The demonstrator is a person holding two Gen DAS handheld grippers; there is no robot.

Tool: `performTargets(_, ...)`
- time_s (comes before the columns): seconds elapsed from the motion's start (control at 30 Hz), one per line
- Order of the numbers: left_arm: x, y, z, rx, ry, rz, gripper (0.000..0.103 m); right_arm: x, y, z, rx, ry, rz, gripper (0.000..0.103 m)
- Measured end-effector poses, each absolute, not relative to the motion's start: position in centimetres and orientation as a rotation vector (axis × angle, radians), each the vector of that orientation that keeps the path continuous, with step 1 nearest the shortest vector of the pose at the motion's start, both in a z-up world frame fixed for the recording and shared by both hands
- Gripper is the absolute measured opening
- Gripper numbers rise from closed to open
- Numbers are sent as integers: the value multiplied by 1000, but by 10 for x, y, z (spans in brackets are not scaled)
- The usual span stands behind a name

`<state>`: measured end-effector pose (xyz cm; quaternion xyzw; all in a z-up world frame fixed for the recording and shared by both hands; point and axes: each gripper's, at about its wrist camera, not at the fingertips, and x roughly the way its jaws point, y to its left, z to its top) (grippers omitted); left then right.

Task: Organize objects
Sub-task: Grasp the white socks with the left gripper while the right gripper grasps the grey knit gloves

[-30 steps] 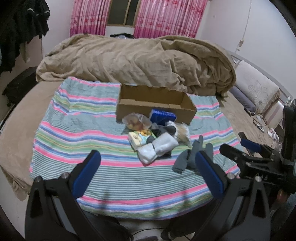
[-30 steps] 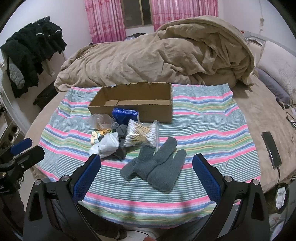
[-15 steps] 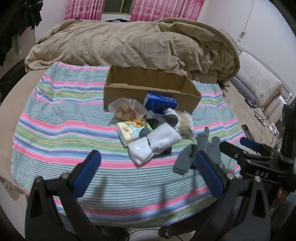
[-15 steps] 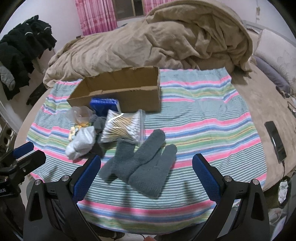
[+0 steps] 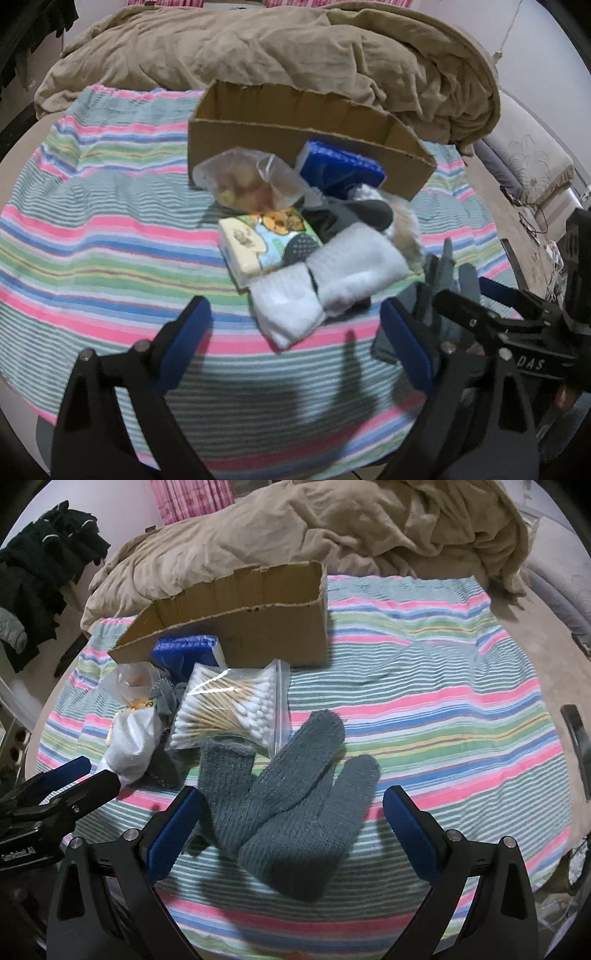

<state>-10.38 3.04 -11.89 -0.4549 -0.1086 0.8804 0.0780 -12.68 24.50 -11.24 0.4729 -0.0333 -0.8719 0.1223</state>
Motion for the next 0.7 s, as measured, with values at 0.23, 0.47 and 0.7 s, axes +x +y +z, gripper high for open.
performTargets(0.23,-113,32,-135,-1348,-387,2595,65,-135,236,-130,1420,-104,-2484,95)
performTargets(0.47,-108,31,-133,-1335,-403,2593,52,-130,233,-128,1381,-110,-2411,50)
performTargets(0.7,-98,31,-122,-1290,-387,2619,36,-119,232,-118,1353,-117,-2414,39)
